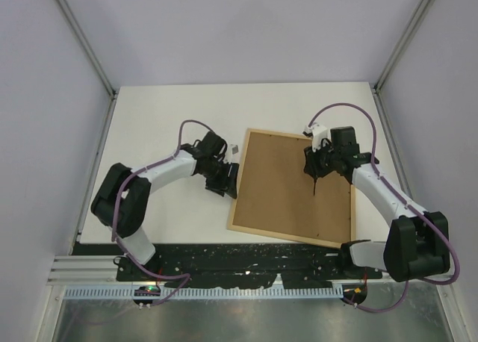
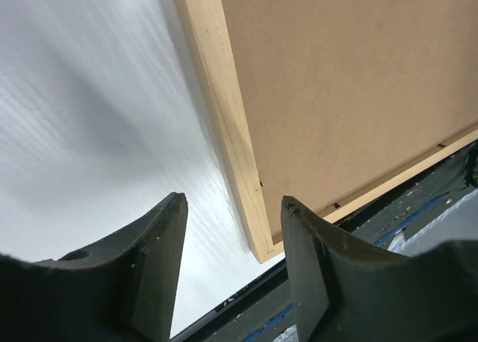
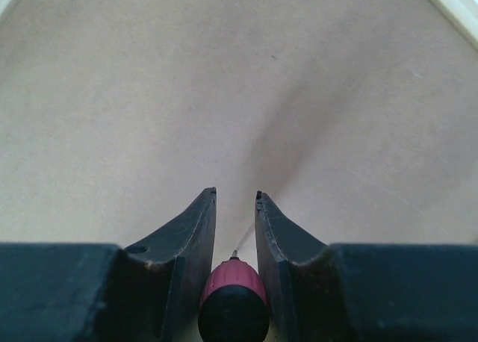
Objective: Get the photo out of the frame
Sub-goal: Adjust the photo frame at the center of the board.
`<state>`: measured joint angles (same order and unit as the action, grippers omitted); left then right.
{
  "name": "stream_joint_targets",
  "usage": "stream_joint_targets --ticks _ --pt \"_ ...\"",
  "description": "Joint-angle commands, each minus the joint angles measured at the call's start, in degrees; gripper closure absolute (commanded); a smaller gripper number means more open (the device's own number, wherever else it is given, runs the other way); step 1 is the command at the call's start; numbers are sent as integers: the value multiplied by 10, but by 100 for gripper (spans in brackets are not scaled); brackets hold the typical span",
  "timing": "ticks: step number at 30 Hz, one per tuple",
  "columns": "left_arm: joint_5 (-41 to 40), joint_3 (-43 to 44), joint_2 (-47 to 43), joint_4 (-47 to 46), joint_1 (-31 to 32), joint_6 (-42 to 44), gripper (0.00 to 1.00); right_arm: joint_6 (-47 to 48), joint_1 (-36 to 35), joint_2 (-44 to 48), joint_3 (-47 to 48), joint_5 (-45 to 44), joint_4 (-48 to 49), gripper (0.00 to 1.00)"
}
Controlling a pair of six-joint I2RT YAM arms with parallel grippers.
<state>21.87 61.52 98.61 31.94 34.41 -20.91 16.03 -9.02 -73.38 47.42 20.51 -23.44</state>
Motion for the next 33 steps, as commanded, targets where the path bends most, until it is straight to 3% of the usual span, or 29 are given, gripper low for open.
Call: stream_joint_targets --ticks 1,9,18,33 --pt "-3 21 -56 2 -25 17 40 49 12 54 19 -52 -20 92" --pt "-74 193 20 133 -25 109 33 85 101 98 15 -58 -52 92" --pt "-135 380 155 226 10 180 29 116 175 53 -7 -68 -10 92" --pt "-245 391 200 226 110 254 28 132 193 -62 2 -141 139 92"
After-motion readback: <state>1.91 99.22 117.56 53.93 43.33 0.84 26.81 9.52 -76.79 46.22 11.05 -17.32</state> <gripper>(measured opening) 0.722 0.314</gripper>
